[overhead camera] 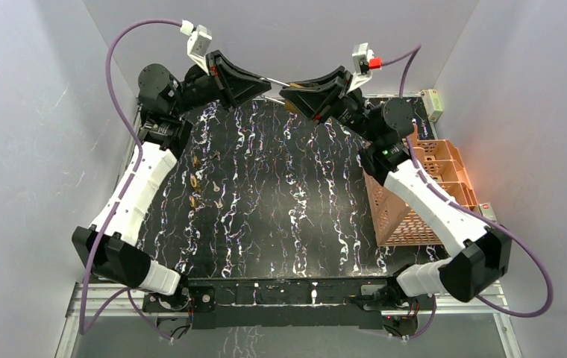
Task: Lock with the key
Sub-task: Lock the lock.
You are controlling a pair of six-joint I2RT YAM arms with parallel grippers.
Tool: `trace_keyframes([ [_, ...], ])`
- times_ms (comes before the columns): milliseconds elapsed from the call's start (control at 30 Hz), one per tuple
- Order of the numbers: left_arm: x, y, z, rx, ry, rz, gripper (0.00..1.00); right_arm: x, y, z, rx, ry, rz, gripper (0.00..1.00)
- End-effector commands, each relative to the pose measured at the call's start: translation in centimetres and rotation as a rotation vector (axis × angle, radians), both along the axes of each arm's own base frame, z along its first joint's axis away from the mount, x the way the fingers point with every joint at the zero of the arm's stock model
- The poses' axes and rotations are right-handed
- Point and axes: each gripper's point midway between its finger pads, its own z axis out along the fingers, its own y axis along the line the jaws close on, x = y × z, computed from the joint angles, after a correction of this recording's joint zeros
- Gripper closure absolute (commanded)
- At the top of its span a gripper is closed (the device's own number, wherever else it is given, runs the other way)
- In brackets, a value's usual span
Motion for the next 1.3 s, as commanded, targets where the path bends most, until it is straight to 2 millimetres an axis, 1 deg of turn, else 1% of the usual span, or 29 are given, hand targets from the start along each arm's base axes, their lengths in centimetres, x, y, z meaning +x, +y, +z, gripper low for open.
trace_keyframes([
  [0, 4.6, -1.9, -0.8, -0.044, 0.105, 0.284, 1.0, -7.6, 4.2, -3.2, -0.107, -0.005, 0.221, 1.0],
  [33, 4.8, -1.8, -0.8, -0.046, 0.109, 0.292, 1.0, -7.7, 4.1, -3.5, -0.11, -0.001, 0.22, 1.0],
  [67, 4.9, -1.8, -0.9, -0.043, 0.114, 0.298, 1.0, -7.8, 4.0, -3.8, -0.113, 0.0, 0.22, 0.92],
  [100, 5.1, -1.8, -0.9, -0.039, 0.115, 0.307, 1.0, -7.9, 3.8, -3.9, -0.112, -0.004, 0.215, 0.78],
  [133, 5.2, -1.7, -0.9, -0.031, 0.112, 0.317, 1.0, -8.0, 3.5, -4.1, -0.113, -0.017, 0.202, 0.6],
  [200, 5.4, -1.3, -0.8, -0.02, 0.102, 0.342, 1.0, -8.0, 2.8, -4.0, -0.108, -0.034, 0.162, 0.4],
  [267, 5.4, -1.1, -0.6, -0.011, 0.09, 0.363, 1.0, -7.8, 2.1, -4.1, -0.112, -0.044, 0.111, 0.28],
  [333, 5.5, -0.8, -0.3, -0.006, 0.08, 0.378, 1.0, -7.7, 1.4, -4.2, -0.12, -0.053, 0.073, 0.2],
  [433, 5.5, -0.8, 0.0, -0.002, 0.07, 0.383, 1.0, -7.6, 0.5, -4.9, -0.141, -0.054, 0.03, 0.15],
  [667, 4.9, -0.2, 0.4, 0.0, 0.046, 0.398, 1.0, -7.5, -1.5, -7.2, -0.178, -0.008, -0.04, 0.12],
  [967, 3.8, 0.1, 1.7, -0.004, 0.005, 0.39, 1.0, -6.8, -3.2, -8.4, -0.216, 0.02, -0.098, 0.11],
  [1267, 2.1, 0.6, 3.4, -0.016, -0.052, 0.373, 1.0, -6.0, -4.1, -10.8, -0.267, 0.112, -0.044, 0.11],
])
